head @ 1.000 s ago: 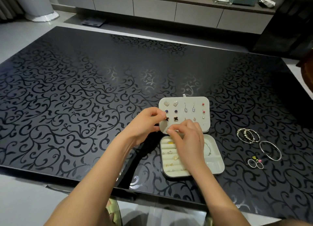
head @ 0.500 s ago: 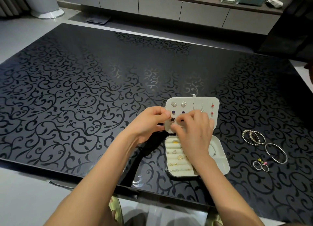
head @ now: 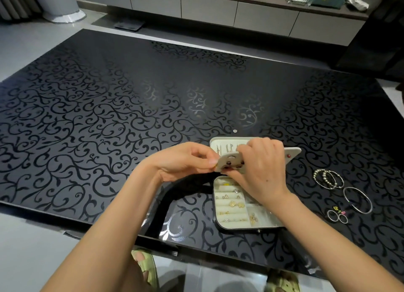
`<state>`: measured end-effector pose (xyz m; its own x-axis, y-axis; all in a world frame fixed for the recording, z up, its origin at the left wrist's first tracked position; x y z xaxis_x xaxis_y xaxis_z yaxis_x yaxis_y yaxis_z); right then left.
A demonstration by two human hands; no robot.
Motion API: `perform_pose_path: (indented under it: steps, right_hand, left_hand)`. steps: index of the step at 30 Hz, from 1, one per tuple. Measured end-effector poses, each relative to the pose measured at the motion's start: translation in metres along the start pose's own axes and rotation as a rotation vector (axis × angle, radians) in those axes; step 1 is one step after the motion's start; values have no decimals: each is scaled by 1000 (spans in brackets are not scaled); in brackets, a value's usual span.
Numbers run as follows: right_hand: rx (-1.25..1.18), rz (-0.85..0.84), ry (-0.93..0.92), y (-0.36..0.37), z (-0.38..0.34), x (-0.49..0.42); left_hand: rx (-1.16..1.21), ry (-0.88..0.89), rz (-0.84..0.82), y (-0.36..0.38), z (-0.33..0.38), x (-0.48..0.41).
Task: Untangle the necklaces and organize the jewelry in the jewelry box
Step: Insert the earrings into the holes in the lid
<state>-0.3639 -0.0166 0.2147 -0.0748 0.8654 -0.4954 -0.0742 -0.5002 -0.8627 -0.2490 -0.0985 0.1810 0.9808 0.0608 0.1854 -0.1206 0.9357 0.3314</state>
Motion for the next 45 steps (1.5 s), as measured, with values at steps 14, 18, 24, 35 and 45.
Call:
perform_pose_path:
  steps: [14, 18, 24, 35, 45]
  right_hand:
    - [88, 243, -6, 5, -11, 27]
    - [94, 213, -3, 6, -12, 26]
    - [97, 198, 29, 6, -13, 26]
    - [88, 199, 48, 5, -13, 25]
    - [99, 198, 45, 6, -12, 25]
  left_hand:
    - [-708, -381, 41, -35, 15, -43]
    - [-643, -466, -134, -34, 5, -59]
    - [-523, -532, -260, -36, -1, -63]
    - [-550, -594, -281, -32, -1, -68]
    - [-572, -594, -278, -32, -1, -68]
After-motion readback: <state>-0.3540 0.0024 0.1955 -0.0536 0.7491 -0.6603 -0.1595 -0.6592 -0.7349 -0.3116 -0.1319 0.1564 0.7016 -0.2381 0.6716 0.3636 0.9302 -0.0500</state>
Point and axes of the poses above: each hand's wrist, its own x-axis away from the middle knuckle, its own y-axis out of the palm, z = x × y, the point moved 6 cm from there along -x, towards the middle knuckle, and after that the axes turned 14 degrees about -z, right-handed, at the moved point
